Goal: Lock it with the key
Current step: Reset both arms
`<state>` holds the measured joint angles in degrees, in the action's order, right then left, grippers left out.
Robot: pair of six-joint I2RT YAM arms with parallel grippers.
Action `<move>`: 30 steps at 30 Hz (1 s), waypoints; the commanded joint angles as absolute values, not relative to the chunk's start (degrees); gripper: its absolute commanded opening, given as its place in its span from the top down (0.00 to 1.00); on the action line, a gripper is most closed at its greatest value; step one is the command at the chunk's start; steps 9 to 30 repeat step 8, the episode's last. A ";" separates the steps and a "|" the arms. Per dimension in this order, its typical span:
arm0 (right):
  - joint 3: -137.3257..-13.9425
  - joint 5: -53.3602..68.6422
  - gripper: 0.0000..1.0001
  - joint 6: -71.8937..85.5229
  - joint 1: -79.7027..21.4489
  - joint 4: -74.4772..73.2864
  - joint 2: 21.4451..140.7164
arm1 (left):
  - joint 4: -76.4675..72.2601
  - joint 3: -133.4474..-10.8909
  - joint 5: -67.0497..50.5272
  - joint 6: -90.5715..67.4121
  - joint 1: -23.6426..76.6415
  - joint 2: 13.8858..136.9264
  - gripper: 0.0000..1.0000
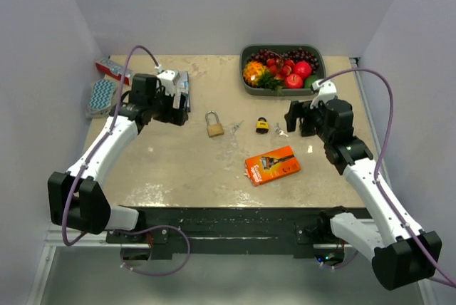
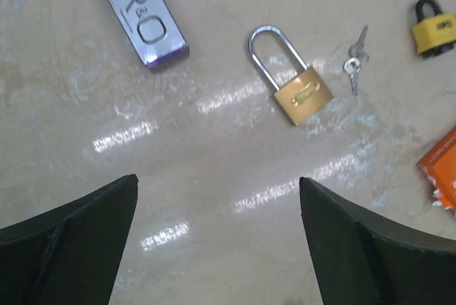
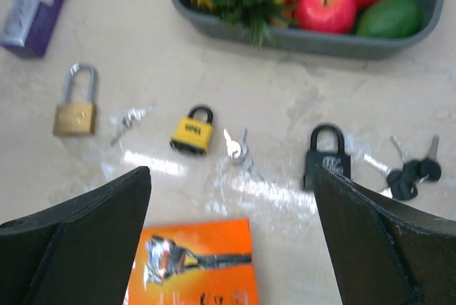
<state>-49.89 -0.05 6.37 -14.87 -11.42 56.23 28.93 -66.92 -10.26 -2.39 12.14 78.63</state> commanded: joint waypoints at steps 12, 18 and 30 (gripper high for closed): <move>-45.17 3.69 0.01 0.71 -14.77 -15.38 48.96 | 24.08 -60.55 -1.94 2.72 22.49 73.31 0.01; -45.17 3.69 0.01 0.71 -14.77 -15.38 48.96 | 24.08 -60.55 -1.94 2.72 22.49 73.31 0.01; -45.17 3.69 0.01 0.71 -14.77 -15.38 48.96 | 24.08 -60.55 -1.94 2.72 22.49 73.31 0.01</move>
